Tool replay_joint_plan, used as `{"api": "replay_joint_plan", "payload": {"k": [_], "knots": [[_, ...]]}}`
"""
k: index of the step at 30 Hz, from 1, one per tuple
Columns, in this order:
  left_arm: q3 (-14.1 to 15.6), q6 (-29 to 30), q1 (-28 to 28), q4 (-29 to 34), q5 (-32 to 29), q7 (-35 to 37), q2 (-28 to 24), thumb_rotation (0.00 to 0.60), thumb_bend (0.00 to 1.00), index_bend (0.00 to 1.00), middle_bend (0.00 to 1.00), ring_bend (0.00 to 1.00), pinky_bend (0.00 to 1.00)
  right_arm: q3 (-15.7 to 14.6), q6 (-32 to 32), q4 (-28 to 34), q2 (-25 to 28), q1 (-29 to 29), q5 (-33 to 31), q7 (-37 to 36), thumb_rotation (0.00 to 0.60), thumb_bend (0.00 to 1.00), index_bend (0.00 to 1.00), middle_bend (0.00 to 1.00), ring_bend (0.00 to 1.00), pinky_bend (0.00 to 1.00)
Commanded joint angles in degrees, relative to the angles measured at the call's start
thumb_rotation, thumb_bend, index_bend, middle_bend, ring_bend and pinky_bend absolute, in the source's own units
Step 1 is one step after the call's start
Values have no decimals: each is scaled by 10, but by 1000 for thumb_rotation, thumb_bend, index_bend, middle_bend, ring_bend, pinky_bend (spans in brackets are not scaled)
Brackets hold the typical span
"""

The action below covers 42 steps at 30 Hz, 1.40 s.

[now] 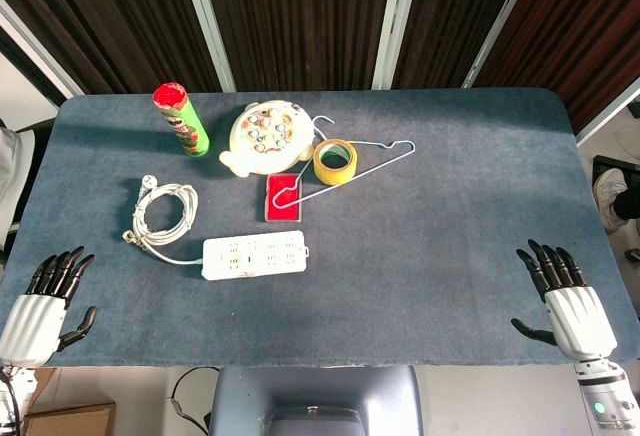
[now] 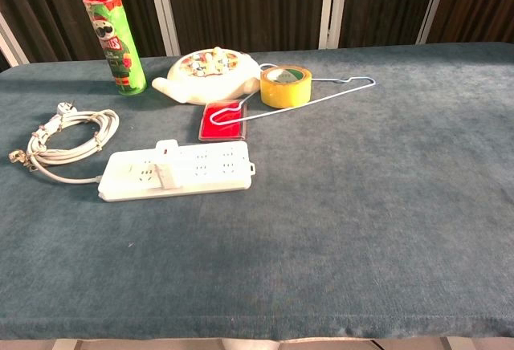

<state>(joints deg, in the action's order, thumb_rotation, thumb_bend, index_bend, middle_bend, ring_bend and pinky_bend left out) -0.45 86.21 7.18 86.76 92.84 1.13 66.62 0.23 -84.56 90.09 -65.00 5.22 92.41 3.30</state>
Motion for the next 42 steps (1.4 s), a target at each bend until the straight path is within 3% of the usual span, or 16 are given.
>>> {"api": "replay_joint_plan", "payload": {"k": [1,5,11,24,42], "knots": [[2,-1,6,-10,10,10,15,600,399,0,0,0,84,1,4,1,1,1,-4,-1,600,171,0,0,0,0],[1,9,21,-62,39,72,85,600,397,0,0,0,84,5,5,2,0,4,-8,-13,600,171,0,0,0,0],[-5,-76,74,-83,26,68,155,600,386,0,0,0,83,7,6,-7,-5,7,-7,-22,600,171,0,0,0,0],[-58,-155,149,-147,-39,-60,312,600,367,0,0,0,80,4,17,-5,0,10,-11,-34,600,171,0,0,0,0],[-95,-200,213,-187,-113,-216,426,600,362,0,0,0,79,0,28,2,11,13,-16,-45,600,171,0,0,0,0]]}}
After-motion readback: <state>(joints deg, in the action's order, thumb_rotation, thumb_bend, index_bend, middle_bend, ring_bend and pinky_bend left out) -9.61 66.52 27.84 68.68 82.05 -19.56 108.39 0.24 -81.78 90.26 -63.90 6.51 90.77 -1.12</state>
